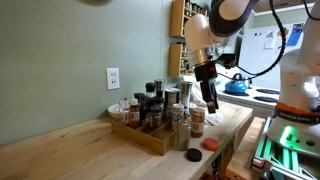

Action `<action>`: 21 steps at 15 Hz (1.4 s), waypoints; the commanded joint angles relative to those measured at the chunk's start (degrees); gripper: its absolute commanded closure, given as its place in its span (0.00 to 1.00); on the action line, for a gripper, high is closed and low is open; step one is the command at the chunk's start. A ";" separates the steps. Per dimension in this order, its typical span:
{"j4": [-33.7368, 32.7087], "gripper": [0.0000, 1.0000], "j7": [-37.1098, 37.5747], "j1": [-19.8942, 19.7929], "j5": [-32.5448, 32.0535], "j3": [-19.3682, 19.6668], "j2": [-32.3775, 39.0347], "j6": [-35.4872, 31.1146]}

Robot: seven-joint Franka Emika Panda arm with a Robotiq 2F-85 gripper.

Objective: Put the orange lid on the bottle on the right and the black lid on the container on the left

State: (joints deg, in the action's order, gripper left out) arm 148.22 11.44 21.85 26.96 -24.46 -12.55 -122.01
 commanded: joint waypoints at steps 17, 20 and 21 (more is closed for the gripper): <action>1.80 0.00 2.42 1.88 1.99 -0.40 9.01 -9.26; 2.51 0.00 3.77 2.47 1.95 -0.71 10.64 -12.58; 2.91 0.00 3.72 2.54 2.30 -0.69 10.99 -13.32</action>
State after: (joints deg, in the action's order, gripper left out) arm 149.48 13.73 23.44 27.99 -24.76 -2.63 -131.95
